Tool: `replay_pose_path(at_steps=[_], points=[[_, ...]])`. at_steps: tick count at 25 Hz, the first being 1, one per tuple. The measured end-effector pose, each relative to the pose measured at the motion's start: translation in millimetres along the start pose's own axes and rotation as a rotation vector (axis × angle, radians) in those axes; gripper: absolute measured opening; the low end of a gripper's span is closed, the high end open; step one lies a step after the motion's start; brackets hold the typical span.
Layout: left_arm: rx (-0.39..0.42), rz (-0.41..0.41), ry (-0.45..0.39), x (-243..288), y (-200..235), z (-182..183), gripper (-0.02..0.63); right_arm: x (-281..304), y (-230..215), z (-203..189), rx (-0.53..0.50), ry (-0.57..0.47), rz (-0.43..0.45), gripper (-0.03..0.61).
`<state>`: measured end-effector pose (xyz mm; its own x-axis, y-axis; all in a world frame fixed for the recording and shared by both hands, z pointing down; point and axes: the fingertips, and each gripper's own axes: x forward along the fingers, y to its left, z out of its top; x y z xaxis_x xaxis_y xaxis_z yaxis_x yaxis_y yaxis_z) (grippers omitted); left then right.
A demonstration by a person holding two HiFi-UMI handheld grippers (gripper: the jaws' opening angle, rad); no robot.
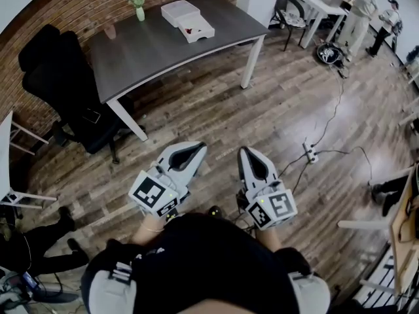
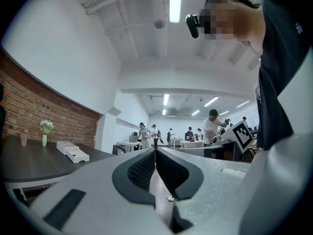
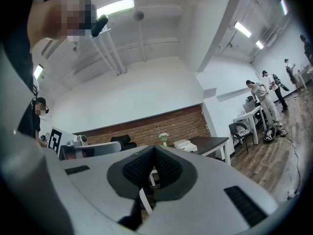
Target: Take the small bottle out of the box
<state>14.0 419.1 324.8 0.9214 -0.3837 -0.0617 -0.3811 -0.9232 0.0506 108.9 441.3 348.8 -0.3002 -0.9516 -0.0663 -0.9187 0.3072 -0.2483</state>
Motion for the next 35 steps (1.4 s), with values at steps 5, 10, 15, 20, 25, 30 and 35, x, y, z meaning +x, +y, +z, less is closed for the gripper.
replay_pose_path(at_steps=[5, 10, 15, 20, 25, 30, 35], points=[[0.016, 0.024, 0.0, 7.2, -13.0, -1.2, 0.003, -9.3, -8.3, -1.0, 0.006, -0.001, 0.046, 0.006], [0.017, 0.055, 0.012, 2.7, -7.0, -7.4, 0.003, -6.1, -11.7, -5.7, 0.02, -0.004, 0.057, 0.02], [-0.004, 0.045, 0.001, 7.0, 10.8, -12.8, 0.003, 3.9, -16.8, -6.7, 0.011, -0.004, 0.034, 0.023], [-0.007, -0.021, -0.019, 26.4, 35.9, -10.6, 0.003, 26.2, -21.1, -0.3, -0.016, -0.021, 0.002, 0.025], [0.002, -0.081, -0.027, 46.8, 72.3, -2.4, 0.003, 59.5, -24.7, 12.5, -0.041, -0.041, -0.035, 0.028], [-0.01, -0.117, -0.032, 56.8, 116.0, -2.4, 0.004, 100.5, -28.9, 13.7, -0.034, -0.048, -0.068, 0.028], [-0.006, -0.106, -0.048, 57.3, 168.3, -2.3, 0.003, 148.9, -29.8, 10.2, -0.055, -0.051, -0.069, 0.029]])
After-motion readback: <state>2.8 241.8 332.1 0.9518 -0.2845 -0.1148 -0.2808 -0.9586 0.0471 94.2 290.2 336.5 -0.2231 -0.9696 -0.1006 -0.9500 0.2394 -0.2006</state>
